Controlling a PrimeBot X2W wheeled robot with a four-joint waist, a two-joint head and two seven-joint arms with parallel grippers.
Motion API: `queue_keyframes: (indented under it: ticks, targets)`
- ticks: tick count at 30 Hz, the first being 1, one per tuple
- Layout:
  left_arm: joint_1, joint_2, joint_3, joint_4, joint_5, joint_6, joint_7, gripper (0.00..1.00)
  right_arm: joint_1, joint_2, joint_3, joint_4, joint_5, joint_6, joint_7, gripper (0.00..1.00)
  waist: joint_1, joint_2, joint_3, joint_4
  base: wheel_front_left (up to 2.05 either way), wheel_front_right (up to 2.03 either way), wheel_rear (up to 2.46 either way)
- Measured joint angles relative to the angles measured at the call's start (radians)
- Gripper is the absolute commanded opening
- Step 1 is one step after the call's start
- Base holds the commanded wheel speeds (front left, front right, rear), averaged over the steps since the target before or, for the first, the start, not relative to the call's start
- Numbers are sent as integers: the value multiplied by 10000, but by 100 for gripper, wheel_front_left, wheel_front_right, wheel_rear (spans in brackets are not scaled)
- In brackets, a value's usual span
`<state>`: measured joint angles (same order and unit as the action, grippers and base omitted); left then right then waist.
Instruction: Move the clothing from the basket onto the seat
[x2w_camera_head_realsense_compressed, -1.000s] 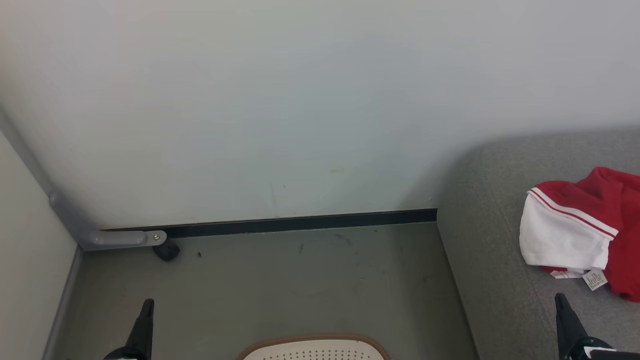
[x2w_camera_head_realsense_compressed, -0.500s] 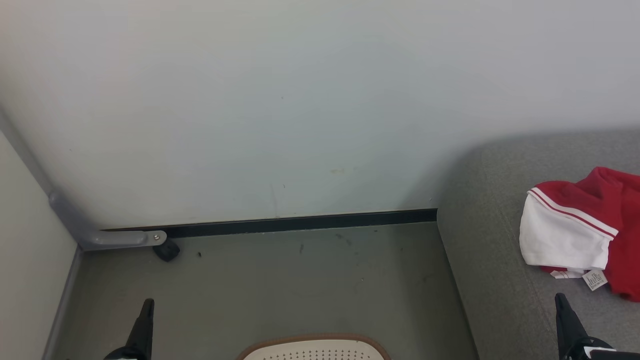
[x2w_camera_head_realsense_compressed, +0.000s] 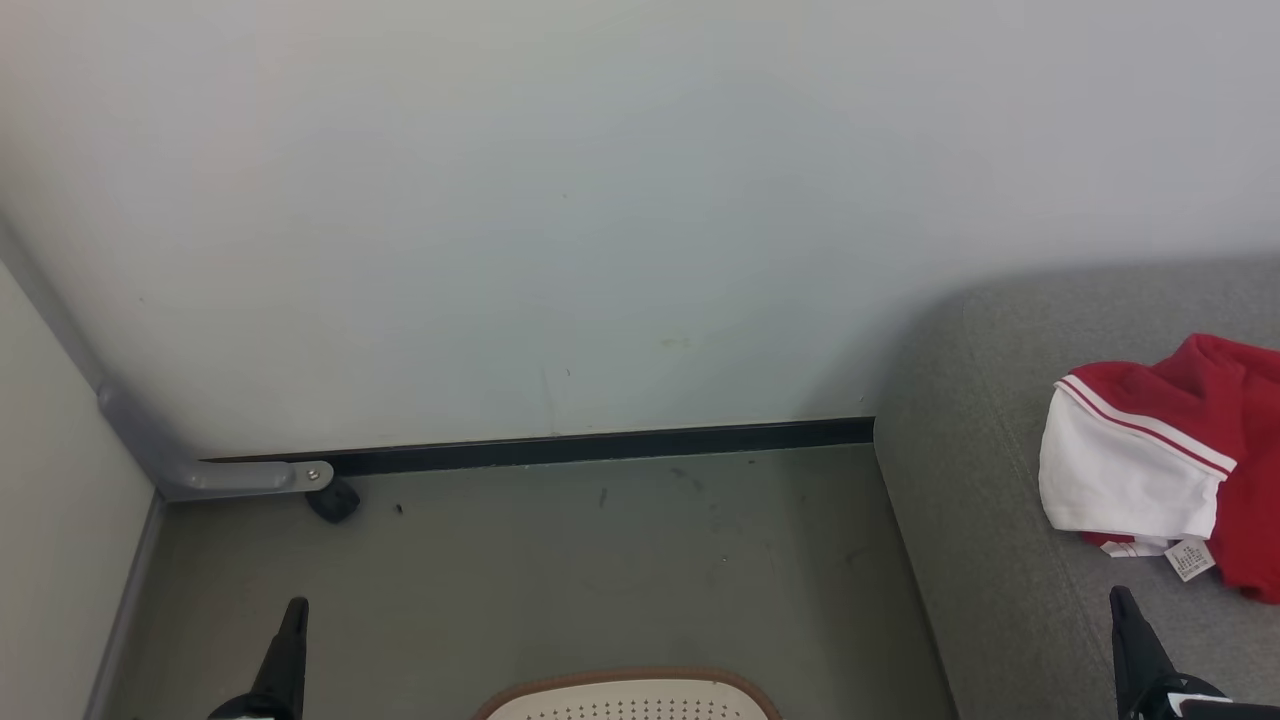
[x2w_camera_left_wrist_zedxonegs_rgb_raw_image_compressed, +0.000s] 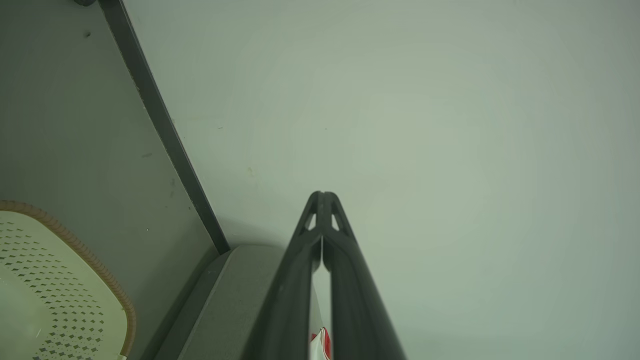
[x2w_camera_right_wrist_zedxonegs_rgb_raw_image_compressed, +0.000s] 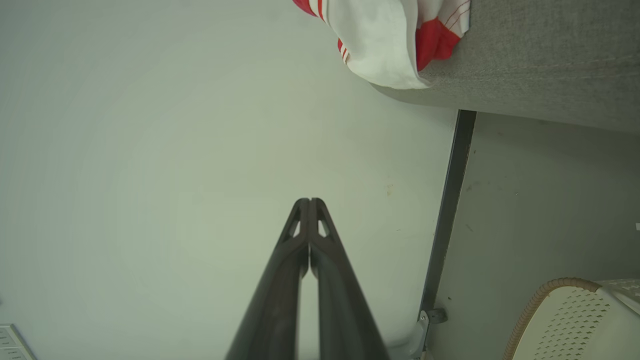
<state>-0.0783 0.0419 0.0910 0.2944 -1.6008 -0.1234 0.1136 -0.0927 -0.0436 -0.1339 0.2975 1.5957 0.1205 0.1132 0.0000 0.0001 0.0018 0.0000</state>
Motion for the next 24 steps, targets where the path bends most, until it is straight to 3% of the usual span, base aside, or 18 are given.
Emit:
queue_keyframes:
  ticks: [24]
  targets:
    - [0,0,0,0,0,0,0,0,0,0,0,-4,0,0,0,0,0,0,0,0,0,0,0]
